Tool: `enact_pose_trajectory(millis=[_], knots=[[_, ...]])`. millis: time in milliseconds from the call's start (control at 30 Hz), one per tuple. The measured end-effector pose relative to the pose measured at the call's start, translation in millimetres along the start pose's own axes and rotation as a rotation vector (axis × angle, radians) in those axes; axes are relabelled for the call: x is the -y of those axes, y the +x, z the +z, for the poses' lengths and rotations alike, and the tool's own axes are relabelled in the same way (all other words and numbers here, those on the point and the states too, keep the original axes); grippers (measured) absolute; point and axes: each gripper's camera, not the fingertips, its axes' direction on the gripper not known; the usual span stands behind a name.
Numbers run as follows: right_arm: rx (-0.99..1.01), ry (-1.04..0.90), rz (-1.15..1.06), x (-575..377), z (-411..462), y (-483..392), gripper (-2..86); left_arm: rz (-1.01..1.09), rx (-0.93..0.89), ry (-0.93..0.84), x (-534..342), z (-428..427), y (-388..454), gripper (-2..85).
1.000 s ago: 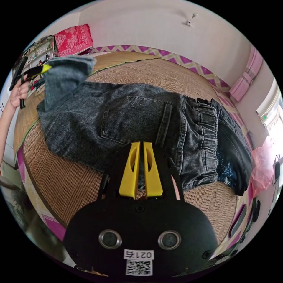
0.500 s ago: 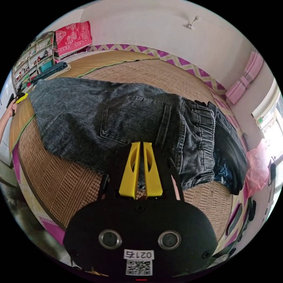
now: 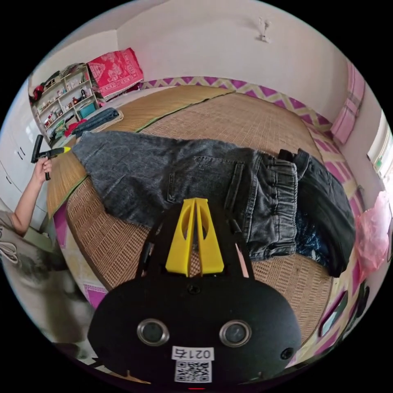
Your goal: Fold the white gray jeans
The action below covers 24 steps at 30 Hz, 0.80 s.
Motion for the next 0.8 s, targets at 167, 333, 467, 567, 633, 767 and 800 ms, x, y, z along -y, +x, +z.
enact_pose_trajectory(millis=[167,333,467,567,633,767,800], knots=[[-0.190,-0.012,-0.233,63.0,8.2,7.6,3.6,0.325,-0.056,0.022,39.1,39.7,84.4,-1.0],[-0.250,-0.118,-0.486,140.4,46.3,33.7,8.4,0.479,-0.114,-0.132,111.1,113.6,120.0,-0.9],[-0.175,-0.248,-0.609,200.8,90.0,53.0,9.5,0.582,-0.062,-0.236,145.1,162.9,136.3,-0.9],[-0.157,-0.329,-0.669,232.5,114.2,66.0,10.7,0.674,0.029,-0.272,161.0,191.2,139.5,-0.6],[-0.116,-0.377,-0.686,247.9,123.1,76.1,11.0,0.716,0.112,-0.281,171.0,207.1,130.3,0.6],[-0.039,-0.450,-0.707,265.0,137.6,95.9,10.0,0.739,0.094,-0.313,181.3,225.7,105.1,7.8],[-0.030,-0.455,-0.707,265.9,138.8,98.1,9.9,0.734,0.055,-0.344,184.6,232.9,95.5,9.2]])
